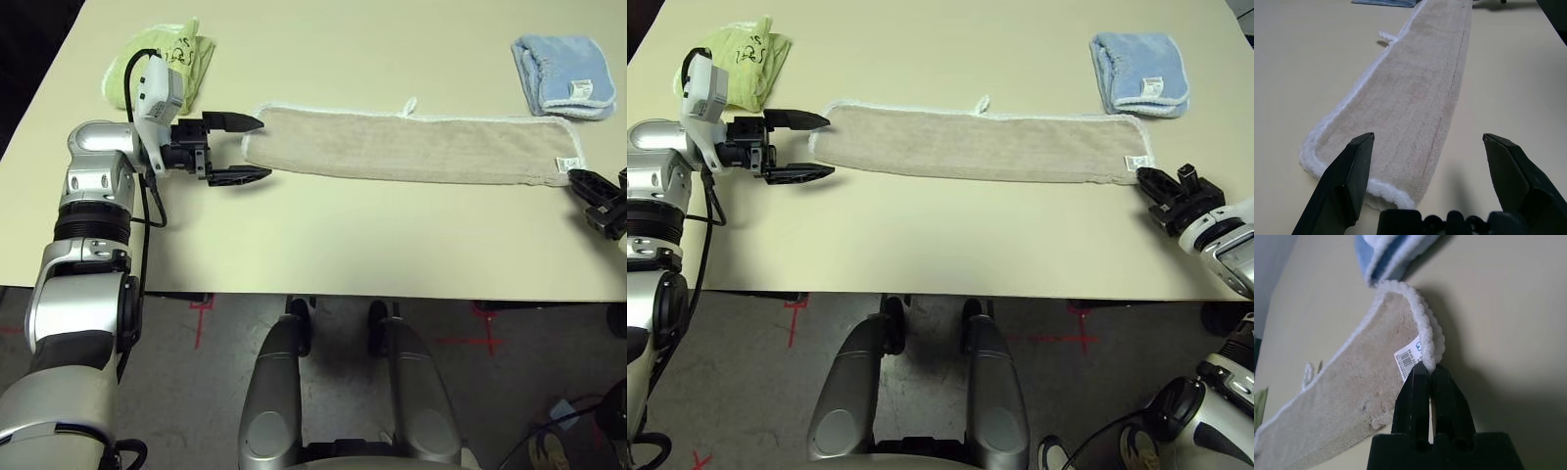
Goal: Fold the towel and set it aside.
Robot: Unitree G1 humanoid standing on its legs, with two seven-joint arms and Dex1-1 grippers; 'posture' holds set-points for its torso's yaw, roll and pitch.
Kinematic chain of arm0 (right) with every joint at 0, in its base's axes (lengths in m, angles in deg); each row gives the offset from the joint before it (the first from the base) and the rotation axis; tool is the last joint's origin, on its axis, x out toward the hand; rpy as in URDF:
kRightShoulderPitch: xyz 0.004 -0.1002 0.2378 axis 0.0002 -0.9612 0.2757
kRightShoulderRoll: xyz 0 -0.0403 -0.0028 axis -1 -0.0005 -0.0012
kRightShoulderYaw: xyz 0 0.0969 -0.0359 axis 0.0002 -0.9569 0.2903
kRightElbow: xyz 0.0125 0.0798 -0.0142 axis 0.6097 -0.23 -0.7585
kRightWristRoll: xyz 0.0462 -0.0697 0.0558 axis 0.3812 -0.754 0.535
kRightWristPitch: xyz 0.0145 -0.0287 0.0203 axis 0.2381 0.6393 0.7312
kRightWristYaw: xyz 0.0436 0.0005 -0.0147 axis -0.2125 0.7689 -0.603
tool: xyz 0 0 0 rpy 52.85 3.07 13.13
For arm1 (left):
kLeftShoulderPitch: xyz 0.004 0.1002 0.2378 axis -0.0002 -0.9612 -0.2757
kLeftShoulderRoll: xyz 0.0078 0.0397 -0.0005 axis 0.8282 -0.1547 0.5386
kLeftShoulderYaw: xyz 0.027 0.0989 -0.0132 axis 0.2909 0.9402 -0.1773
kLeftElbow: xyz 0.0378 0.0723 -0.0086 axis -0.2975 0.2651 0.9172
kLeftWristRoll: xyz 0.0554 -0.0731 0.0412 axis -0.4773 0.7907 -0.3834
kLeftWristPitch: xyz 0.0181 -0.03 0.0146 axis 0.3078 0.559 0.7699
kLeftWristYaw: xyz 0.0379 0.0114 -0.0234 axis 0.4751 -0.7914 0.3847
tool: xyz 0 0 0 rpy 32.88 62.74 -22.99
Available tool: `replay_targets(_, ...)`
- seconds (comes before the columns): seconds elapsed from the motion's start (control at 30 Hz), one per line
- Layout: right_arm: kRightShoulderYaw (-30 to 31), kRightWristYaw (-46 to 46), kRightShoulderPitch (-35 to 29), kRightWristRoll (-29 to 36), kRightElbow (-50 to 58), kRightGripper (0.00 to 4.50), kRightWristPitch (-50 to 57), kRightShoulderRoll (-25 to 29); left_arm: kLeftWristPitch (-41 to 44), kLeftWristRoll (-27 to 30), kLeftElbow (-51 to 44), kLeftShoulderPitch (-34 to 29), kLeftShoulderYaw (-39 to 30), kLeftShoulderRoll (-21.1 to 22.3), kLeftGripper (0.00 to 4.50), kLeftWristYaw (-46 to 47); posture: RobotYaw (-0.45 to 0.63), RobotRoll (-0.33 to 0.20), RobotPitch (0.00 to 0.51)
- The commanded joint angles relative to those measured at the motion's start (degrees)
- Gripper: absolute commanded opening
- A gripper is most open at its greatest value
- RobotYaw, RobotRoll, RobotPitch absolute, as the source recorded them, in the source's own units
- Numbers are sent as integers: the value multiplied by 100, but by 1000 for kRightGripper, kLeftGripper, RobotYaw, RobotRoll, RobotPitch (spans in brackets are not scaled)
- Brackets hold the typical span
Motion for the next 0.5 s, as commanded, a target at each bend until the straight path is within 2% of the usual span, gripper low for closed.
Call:
replay_targets(0.03,196,-789,67,-73,-92,19,-414,329,-55,-76,46,39,57,-23,4500,-58,-55,0,379)
replay_targets(0.17,668,-1958,186,-220,-197,19,-770,766,-38,-67,25,40,72,-57,4500,-40,-51,0,376)
replay_targets(0.3,1638,-3208,209,-656,-157,19,-951,1338,-12,-46,85,81,50,-114,4500,-8,-46,0,370)
replay_targets(0.5,2763,-3891,996,-1291,-219,19,-1378,1382,-71,47,146,148,-61,-269,4500,109,-36,0,366)
